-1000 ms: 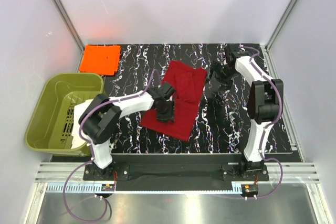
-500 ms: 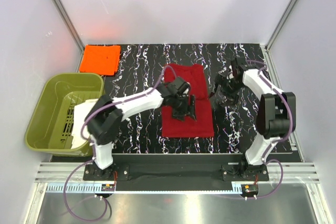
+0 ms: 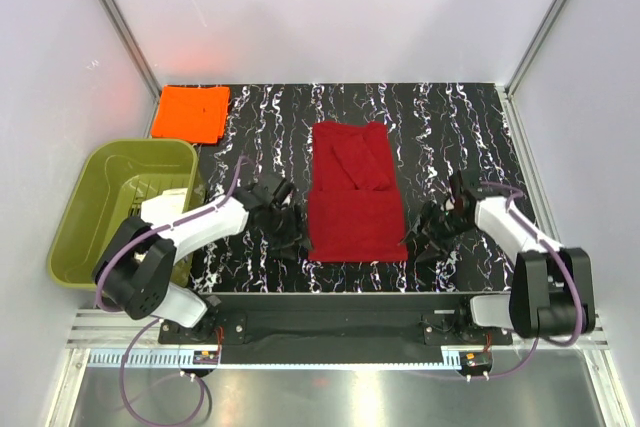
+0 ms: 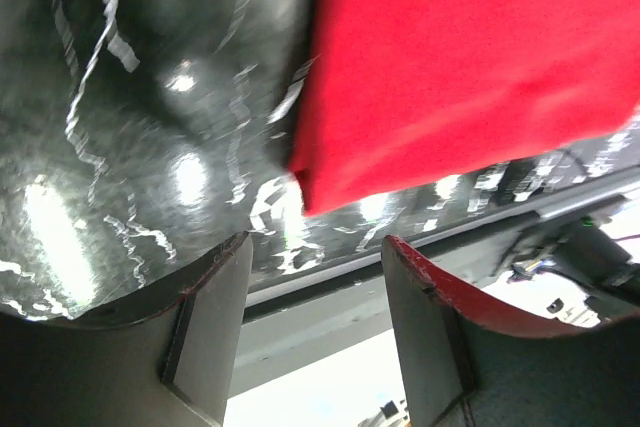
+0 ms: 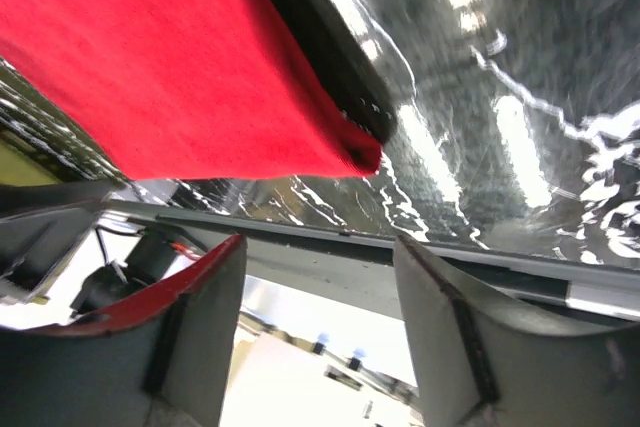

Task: Fold and stack the t-shirts
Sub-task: Fold the tshirt

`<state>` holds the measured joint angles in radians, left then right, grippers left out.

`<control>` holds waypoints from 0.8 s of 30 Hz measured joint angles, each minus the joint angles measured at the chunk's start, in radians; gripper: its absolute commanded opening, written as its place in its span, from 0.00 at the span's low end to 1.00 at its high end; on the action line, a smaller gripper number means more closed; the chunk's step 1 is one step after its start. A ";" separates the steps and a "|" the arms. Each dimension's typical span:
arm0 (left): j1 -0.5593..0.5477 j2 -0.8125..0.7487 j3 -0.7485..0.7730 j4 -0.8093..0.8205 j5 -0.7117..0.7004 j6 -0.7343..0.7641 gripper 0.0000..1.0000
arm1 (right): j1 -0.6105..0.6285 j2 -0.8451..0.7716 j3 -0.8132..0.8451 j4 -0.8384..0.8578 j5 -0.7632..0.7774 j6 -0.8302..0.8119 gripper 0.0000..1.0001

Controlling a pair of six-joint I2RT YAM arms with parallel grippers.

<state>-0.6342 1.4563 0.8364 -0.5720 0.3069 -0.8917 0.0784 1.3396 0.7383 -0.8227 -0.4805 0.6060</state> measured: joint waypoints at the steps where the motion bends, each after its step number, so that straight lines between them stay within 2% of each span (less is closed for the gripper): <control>1: -0.002 0.000 -0.019 0.002 0.000 -0.011 0.60 | 0.000 -0.024 -0.027 0.013 -0.007 0.017 0.64; 6: -0.005 -0.003 -0.082 0.043 0.000 -0.062 0.62 | 0.000 -0.062 -0.114 0.072 -0.020 0.066 0.67; 15: -0.004 0.003 -0.171 0.189 0.044 -0.154 0.61 | 0.000 -0.011 -0.183 0.199 -0.034 0.103 0.66; 18: -0.004 0.005 -0.189 0.238 0.065 -0.181 0.61 | 0.000 -0.011 -0.192 0.238 -0.034 0.113 0.62; 20: -0.004 0.005 -0.199 0.263 0.072 -0.203 0.61 | 0.000 -0.010 -0.194 0.261 -0.032 0.116 0.55; 24: -0.004 0.005 -0.222 0.312 0.083 -0.245 0.58 | 0.000 -0.009 -0.202 0.301 -0.028 0.127 0.53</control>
<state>-0.6384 1.4612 0.6147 -0.2600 0.3901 -1.1366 0.0784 1.3308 0.5362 -0.5220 -0.5083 0.7326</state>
